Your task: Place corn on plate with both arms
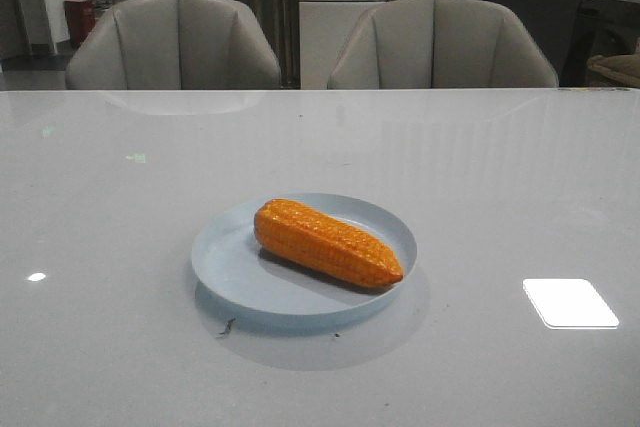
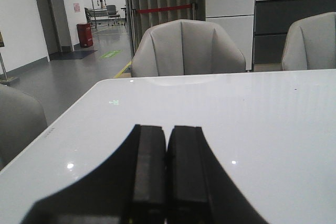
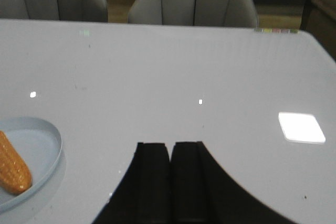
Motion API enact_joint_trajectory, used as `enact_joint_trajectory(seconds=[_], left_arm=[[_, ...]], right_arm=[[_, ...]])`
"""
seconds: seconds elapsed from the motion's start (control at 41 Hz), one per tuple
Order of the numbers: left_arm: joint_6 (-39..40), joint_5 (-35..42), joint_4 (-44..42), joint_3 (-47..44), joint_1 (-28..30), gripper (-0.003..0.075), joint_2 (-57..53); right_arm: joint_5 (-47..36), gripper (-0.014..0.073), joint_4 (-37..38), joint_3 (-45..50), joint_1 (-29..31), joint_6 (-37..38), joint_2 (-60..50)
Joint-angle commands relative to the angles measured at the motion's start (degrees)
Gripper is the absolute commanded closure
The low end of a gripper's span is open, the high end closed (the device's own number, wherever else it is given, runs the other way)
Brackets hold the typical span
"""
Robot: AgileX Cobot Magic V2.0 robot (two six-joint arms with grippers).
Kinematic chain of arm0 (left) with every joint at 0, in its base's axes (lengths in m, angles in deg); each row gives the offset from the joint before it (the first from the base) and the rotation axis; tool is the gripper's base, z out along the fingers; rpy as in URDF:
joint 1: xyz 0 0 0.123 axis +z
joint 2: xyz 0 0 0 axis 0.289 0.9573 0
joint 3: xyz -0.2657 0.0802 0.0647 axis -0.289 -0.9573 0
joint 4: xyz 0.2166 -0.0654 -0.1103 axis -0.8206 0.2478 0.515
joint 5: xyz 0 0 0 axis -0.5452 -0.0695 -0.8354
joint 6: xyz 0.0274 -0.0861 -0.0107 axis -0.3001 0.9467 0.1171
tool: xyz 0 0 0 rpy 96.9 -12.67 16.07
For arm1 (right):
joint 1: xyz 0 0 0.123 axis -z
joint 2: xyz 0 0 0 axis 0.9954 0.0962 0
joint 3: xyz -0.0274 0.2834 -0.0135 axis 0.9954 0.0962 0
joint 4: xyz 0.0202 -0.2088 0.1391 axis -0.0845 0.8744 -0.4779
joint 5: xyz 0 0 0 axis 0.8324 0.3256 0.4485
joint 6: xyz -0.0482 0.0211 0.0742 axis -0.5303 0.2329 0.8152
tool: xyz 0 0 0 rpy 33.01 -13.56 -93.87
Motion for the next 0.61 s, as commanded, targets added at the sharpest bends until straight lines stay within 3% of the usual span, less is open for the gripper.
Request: enact_joint_trajectory(seconds=[0.0,0.147,0.293,0.586], left_arm=[[0.7,4.9,0.6,-2.1,-0.2,0.0634,-0.8],[0.7,4.9,0.6,-2.1,-0.2,0.0634,-0.8],[0.7,4.9,0.6,-2.1,-0.2,0.0634,-0.8],[0.7,4.9,0.6,-2.1,-0.2,0.0634,-0.8]], right_arm=[[-11.5,0.0573,-0.1,3.6,0.0,-0.3,-5.6],[-20.4,0.0573,-0.1,13.6,0.0,-0.3,-11.3],[-13.9,0.0573,-0.1,13.5,0.0,-0.3,-12.1],[-13.6,0.0573,-0.1,13.5,-0.1,-0.3,-12.1]])
